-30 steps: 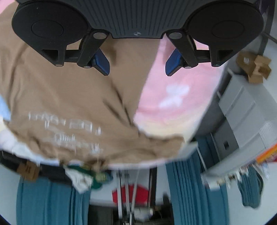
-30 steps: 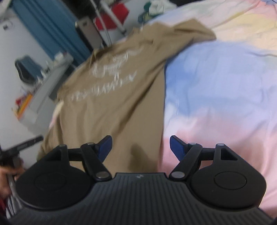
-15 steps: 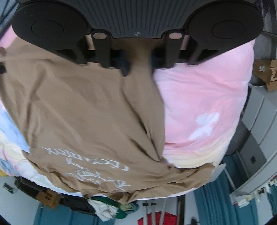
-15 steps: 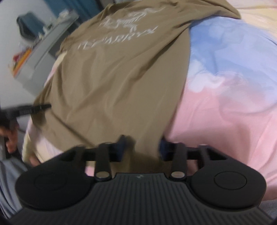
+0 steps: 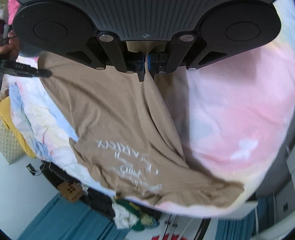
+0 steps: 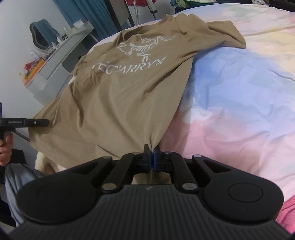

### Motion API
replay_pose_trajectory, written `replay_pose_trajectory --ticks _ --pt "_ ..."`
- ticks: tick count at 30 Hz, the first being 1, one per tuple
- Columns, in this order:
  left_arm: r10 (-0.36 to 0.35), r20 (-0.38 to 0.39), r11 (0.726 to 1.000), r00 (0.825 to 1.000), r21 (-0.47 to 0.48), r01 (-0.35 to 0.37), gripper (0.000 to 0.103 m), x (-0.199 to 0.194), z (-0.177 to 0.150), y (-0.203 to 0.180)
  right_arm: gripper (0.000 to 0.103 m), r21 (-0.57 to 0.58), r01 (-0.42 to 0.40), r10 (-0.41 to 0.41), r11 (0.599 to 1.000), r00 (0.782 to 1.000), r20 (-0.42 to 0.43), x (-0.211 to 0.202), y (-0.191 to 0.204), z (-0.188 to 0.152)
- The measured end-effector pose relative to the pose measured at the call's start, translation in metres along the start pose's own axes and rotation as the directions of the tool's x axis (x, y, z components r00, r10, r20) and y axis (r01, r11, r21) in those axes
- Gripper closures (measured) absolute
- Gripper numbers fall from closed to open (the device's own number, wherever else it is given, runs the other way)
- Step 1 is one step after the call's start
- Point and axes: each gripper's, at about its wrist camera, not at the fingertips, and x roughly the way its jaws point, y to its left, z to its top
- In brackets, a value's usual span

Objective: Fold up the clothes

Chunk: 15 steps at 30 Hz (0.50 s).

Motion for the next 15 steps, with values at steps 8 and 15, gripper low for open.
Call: replay_pose_trajectory --ticks 8,15 --pt "0.139 -0.093 0.990 0.986 0.046 -0.136 0.098 0.042 -0.019 -0.012 0.094 -0.021 0.079 -0.080 0.997 0.993 -0.089 0.025 -0.003 -0.014" --pt "0.178 -0.011 0.979 0.984 0.099 -0.176 0.041 0.023 -0.018 -0.022 0.045 0.011 0.074 -0.074 0.997 0.997 -0.008 0.005 -0.008 -0.006"
